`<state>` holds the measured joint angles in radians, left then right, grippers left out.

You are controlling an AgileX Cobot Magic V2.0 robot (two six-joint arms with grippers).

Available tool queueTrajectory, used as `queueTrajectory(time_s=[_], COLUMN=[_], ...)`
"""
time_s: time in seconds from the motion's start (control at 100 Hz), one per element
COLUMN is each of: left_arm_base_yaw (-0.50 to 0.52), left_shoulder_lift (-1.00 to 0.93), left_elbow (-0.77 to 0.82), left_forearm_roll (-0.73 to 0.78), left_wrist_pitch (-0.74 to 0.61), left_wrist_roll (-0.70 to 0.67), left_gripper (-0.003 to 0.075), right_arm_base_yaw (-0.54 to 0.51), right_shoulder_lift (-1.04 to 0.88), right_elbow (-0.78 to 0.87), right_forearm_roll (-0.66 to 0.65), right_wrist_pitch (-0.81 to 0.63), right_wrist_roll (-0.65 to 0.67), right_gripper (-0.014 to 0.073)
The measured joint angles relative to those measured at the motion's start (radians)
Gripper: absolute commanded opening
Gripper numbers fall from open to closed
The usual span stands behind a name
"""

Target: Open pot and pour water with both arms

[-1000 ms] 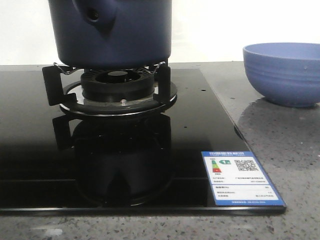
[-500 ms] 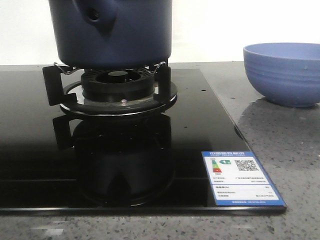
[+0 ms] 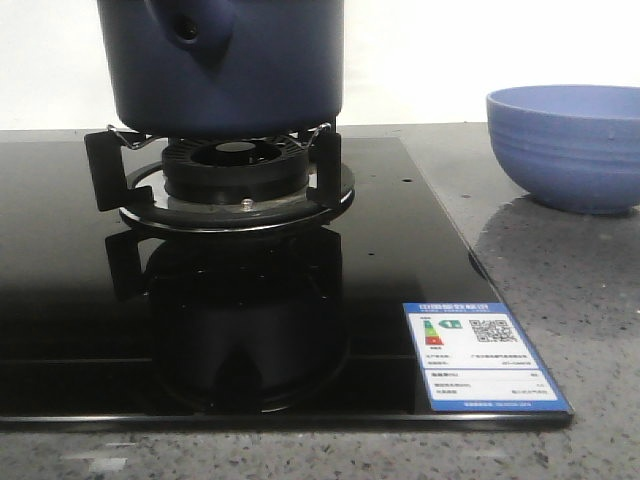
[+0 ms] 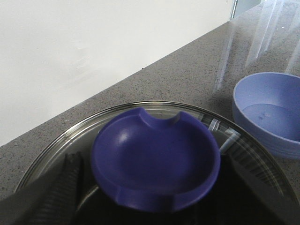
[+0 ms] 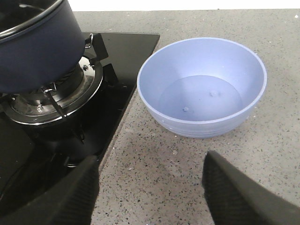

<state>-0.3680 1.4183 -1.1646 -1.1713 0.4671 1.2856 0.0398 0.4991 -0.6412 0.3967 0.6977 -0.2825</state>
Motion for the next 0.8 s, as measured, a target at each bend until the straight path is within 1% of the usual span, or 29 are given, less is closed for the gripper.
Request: queueTrajectory(time_s=[0.09, 0.17, 0.8], left_arm_base_yaw=[0.0, 0.0, 0.0], left_shoulder_lift=[0.0, 0.0, 0.004], left_elbow=[0.0, 0.0, 0.0], left_forearm_roll=[-0.001, -0.001, -0.061], left_wrist_pitch=[0.0, 0.0, 0.0], left_wrist_roll=[0.0, 0.0, 0.0], left_gripper=[0.04, 0.0387, 0.0387], right_arm_base_yaw=[0.0, 0.0, 0.0], right_shoulder_lift=[0.0, 0.0, 0.0], right_elbow=[0.0, 0.0, 0.0], right_forearm_roll=[0.0, 0.0, 0.0], right_wrist_pitch=[0.0, 0.0, 0.029], right_wrist_roll=[0.0, 0.0, 0.0], right_gripper=[0.043, 0.043, 0.043])
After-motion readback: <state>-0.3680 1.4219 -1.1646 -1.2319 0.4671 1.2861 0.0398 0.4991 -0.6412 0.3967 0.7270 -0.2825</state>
